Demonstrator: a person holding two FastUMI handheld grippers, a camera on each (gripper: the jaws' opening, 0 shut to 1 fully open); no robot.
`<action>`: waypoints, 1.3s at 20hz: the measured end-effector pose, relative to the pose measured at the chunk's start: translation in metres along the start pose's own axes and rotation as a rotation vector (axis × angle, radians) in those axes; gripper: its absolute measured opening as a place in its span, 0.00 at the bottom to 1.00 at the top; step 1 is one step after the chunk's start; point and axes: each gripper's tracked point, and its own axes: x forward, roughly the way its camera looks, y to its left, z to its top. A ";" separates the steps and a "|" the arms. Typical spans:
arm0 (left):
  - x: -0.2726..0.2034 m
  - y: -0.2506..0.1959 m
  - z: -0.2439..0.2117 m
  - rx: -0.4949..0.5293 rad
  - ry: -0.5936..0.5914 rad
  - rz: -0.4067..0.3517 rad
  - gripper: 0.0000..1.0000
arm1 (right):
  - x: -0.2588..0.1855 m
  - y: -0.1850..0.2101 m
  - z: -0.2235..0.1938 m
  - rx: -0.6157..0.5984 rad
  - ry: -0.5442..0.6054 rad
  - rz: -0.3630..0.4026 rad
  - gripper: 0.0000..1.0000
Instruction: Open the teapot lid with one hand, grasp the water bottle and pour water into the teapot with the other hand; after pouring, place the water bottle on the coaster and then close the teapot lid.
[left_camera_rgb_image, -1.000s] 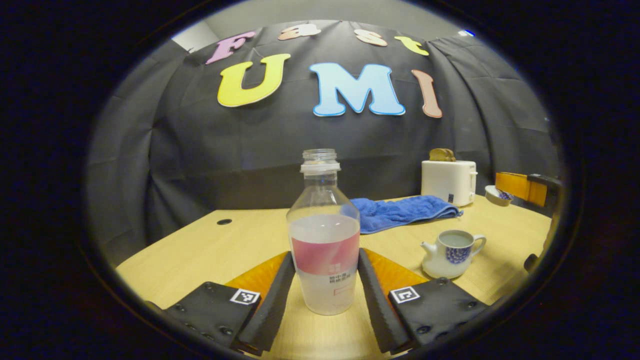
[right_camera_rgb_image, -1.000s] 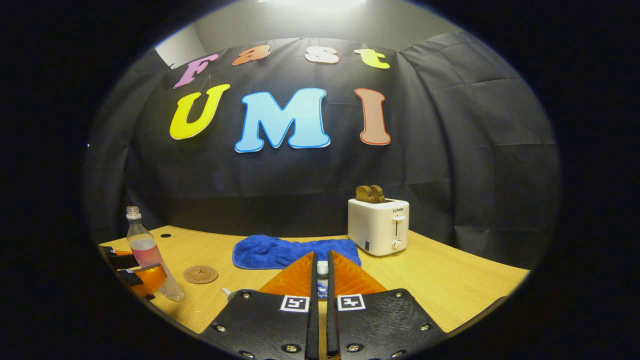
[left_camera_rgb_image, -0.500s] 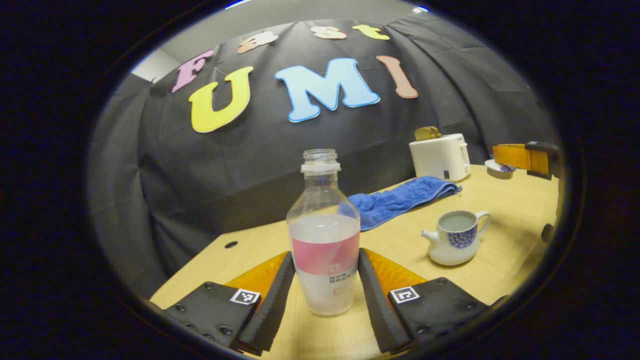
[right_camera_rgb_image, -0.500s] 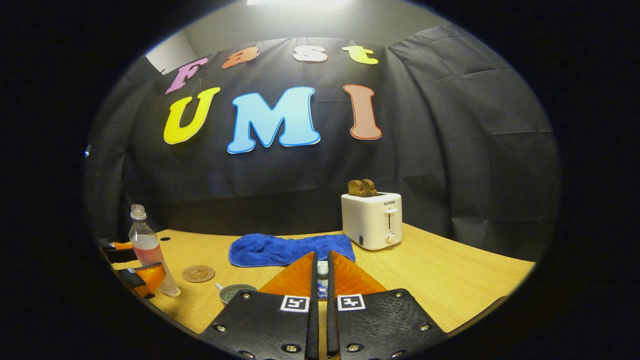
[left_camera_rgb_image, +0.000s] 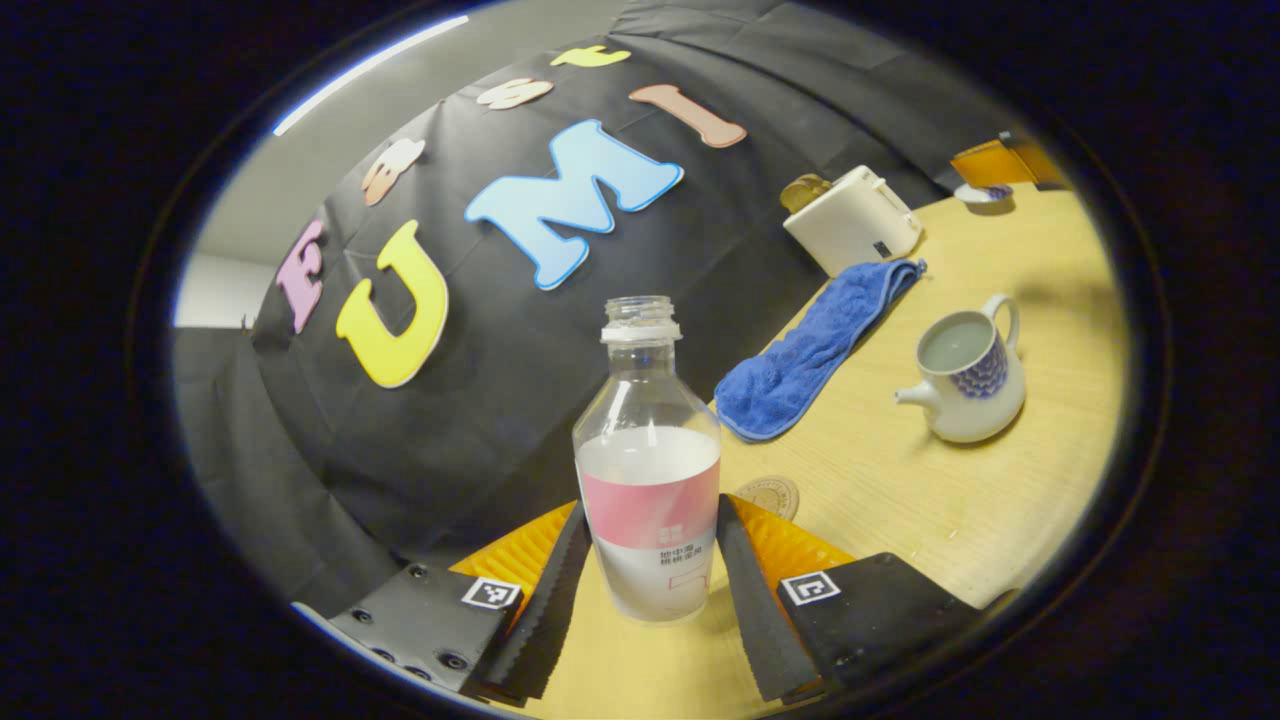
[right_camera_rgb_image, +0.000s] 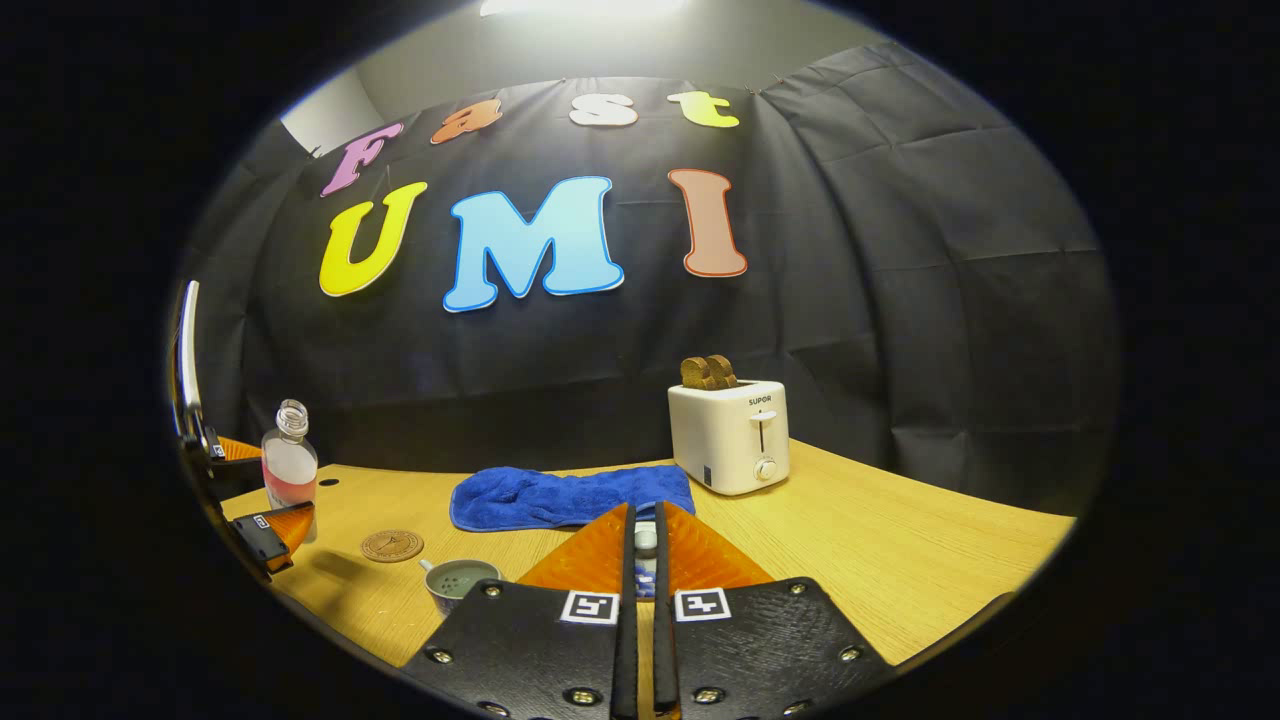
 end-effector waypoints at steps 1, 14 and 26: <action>-0.001 0.001 0.005 0.049 -0.012 0.006 0.87 | -0.001 0.000 0.001 0.006 -0.002 0.002 0.06; 0.000 -0.029 0.050 0.475 -0.141 -0.016 0.87 | -0.003 -0.003 0.004 0.020 -0.014 -0.001 0.06; 0.007 -0.046 0.068 0.724 -0.206 -0.024 0.87 | -0.003 -0.004 0.003 0.033 -0.012 0.001 0.06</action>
